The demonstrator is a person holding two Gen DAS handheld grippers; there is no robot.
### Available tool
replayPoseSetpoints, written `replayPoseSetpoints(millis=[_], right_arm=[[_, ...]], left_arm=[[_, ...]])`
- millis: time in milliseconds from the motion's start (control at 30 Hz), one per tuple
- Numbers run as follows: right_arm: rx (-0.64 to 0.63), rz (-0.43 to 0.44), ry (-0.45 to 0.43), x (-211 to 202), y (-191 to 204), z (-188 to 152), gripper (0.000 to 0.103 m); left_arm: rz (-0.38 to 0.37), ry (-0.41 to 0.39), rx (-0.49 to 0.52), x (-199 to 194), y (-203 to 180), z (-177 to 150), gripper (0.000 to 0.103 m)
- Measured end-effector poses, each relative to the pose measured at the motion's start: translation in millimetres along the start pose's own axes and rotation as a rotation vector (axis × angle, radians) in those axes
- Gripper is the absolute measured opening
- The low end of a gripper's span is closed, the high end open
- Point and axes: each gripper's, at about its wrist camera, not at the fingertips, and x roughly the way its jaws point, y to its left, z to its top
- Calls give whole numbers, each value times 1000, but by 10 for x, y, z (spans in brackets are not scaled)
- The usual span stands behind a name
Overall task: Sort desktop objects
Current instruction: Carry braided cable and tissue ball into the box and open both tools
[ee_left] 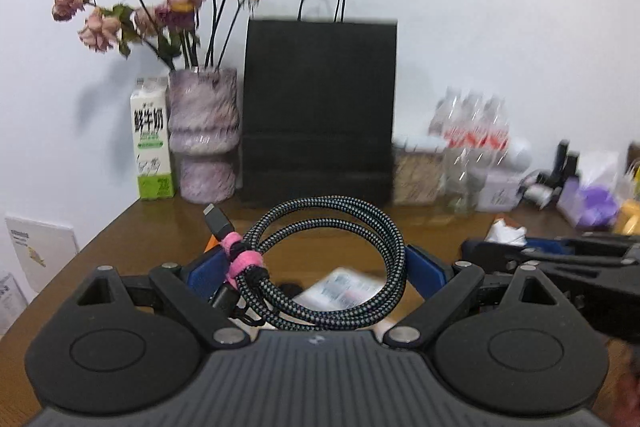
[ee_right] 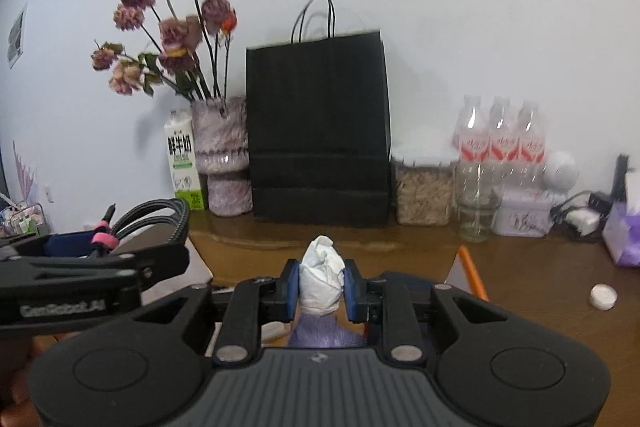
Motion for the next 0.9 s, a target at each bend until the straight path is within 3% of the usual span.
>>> replayPoseSetpoints(millis=[167,433,500,533,633,667,900], right_arm=[[-35,-12,22,136,-44,-219,21],[-36,-17,31,100,-11,-259,25],[-35,-25,27,63,-6,-258,38],[-32,-23,16,32,-7,-257,51],[-24,-73,-13,-48,-37,-237,87],[-16,-79,-21,-71,-58,-229,103],[-13,-56,-68,-278,-59,-188,103]], left_arm=[[13,22,24,105,-14,-117,94],[9,2,44,79,-73,-190,95],[8,-28,37,32,-61,-189,97],[18,-40,32,7,-52,-183,102],[80,-106,17,-118,-16,-145,103],[84,-120,8,-153,-4,-131,103],[85,-144,2,-255,-6,-78,103]])
